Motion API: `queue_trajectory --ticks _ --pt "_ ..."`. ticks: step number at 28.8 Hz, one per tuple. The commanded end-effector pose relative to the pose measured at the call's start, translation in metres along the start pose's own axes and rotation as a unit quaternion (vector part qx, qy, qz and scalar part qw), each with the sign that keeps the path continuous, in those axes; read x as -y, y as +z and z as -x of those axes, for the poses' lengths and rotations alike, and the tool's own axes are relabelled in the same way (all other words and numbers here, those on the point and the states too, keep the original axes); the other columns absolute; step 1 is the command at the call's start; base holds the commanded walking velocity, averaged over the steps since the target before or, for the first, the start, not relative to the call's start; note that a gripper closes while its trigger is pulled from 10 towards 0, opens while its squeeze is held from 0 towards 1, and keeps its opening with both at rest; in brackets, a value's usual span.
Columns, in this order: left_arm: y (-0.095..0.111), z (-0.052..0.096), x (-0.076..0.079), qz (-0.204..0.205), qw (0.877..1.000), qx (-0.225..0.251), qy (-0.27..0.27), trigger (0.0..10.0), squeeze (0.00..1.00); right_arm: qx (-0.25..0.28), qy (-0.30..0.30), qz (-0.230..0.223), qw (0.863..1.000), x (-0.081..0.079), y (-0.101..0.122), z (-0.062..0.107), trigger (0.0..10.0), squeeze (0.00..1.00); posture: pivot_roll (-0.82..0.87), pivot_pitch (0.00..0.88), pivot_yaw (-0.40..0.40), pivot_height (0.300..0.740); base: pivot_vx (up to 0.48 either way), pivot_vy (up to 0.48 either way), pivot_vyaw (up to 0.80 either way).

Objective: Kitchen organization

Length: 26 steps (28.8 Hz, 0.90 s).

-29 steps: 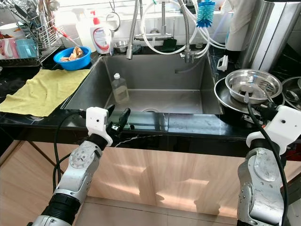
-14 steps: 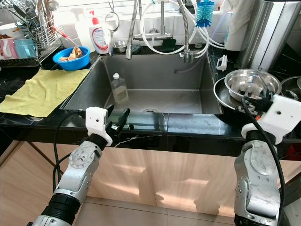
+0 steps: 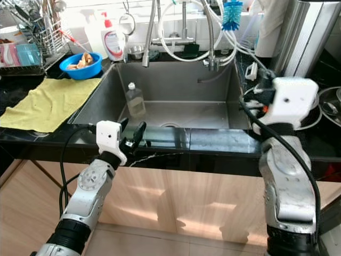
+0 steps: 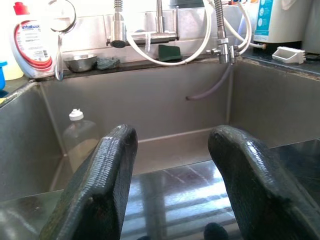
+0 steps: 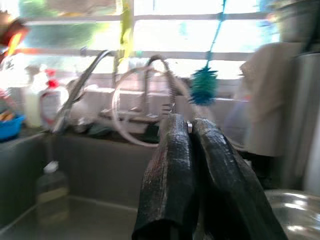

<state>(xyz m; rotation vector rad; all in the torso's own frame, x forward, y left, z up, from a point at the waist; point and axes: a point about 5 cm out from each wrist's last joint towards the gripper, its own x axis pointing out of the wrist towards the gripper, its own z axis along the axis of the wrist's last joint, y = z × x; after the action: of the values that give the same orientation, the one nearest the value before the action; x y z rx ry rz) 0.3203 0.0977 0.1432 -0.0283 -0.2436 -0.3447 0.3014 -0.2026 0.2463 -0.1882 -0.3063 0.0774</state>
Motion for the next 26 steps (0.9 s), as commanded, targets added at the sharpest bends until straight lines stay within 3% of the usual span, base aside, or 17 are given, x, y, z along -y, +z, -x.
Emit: queue_trajectory --ticks 1,4,11,17,22,26 --pt "0.003 -0.002 -0.005 -0.006 1.000 0.003 0.008 10.0 0.00 -0.047 0.040 0.010 0.998 -0.009 -0.013 -0.008 10.0 0.00 -0.15 0.000 0.085 0.740 0.000 0.000 0.00" --pt "0.003 -0.002 -0.005 -0.006 1.000 0.003 0.008 10.0 0.00 -0.069 0.041 0.005 0.997 -0.009 -0.023 -0.013 10.0 0.00 -0.14 0.000 0.082 0.740 0.000 0.000 0.00" --pt "0.002 -0.002 -0.004 -0.005 1.000 0.002 0.006 10.0 0.00 -0.094 0.106 0.003 0.990 -0.022 -0.032 -0.020 10.0 0.00 -0.15 0.000 0.081 0.740 0.000 0.000 0.00" --pt "0.001 -0.001 -0.002 -0.003 1.000 0.001 0.004 10.0 0.00 -0.123 0.117 -0.021 0.985 -0.017 -0.048 -0.027 10.0 0.00 -0.15 0.000 0.078 0.740 0.000 0.000 0.00" --pt "0.000 0.000 -0.001 -0.003 1.000 0.001 0.004 10.0 0.00 -0.151 0.085 -0.028 0.984 -0.007 -0.065 -0.030 10.0 0.00 -0.14 0.000 0.075 0.740 0.000 0.000 0.00" --pt "0.000 0.001 -0.003 -0.004 1.000 0.001 0.005 10.0 0.00 -0.148 0.088 -0.032 0.985 -0.008 -0.066 -0.031 10.0 0.00 -0.14 0.000 0.076 0.740 0.000 0.000 0.00"
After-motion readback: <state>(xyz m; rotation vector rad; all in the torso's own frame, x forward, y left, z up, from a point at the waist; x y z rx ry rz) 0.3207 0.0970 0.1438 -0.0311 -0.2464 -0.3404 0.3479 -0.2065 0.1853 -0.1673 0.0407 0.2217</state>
